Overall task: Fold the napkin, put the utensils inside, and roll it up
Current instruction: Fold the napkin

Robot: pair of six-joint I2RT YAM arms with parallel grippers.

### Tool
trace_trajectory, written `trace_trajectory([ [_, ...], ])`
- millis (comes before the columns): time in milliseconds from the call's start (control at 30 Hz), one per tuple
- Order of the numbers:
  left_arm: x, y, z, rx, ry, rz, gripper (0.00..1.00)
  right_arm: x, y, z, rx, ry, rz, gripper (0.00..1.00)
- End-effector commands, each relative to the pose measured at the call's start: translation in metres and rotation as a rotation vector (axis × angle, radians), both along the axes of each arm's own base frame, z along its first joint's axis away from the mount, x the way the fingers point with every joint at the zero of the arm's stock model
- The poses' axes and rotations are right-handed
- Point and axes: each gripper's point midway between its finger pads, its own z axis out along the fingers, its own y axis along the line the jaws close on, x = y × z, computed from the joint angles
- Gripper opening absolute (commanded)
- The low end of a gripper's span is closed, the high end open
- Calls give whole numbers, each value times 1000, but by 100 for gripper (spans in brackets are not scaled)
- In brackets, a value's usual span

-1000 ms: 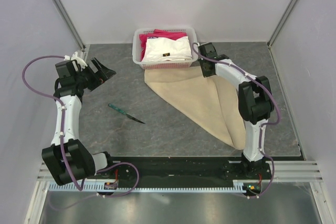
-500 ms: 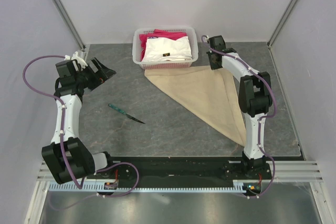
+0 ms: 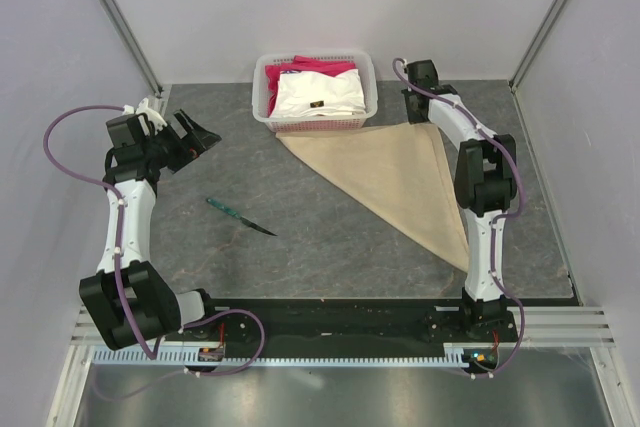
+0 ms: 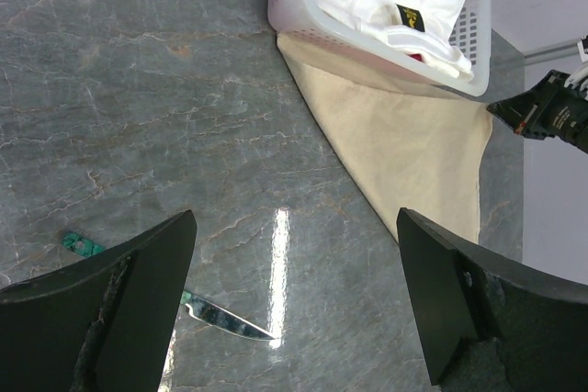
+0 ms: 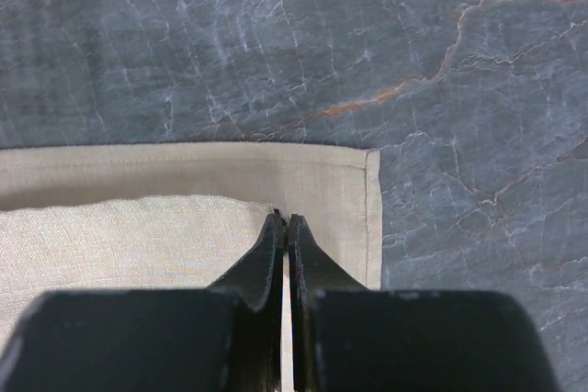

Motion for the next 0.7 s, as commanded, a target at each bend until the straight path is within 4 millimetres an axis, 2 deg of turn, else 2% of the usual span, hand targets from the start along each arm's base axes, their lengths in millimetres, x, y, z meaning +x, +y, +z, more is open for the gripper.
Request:
trace_trajectory([
  [0,4,3,4,1,-23,7,97,13,-10,7,-14,-25,-15,0],
  [367,3,2,5,2,-25,3,97,15,-30,-8,-44,2,-46,0],
  [667,3,3,6,1,-26,6,97,18,-37,-10,-51,4,-60,0],
])
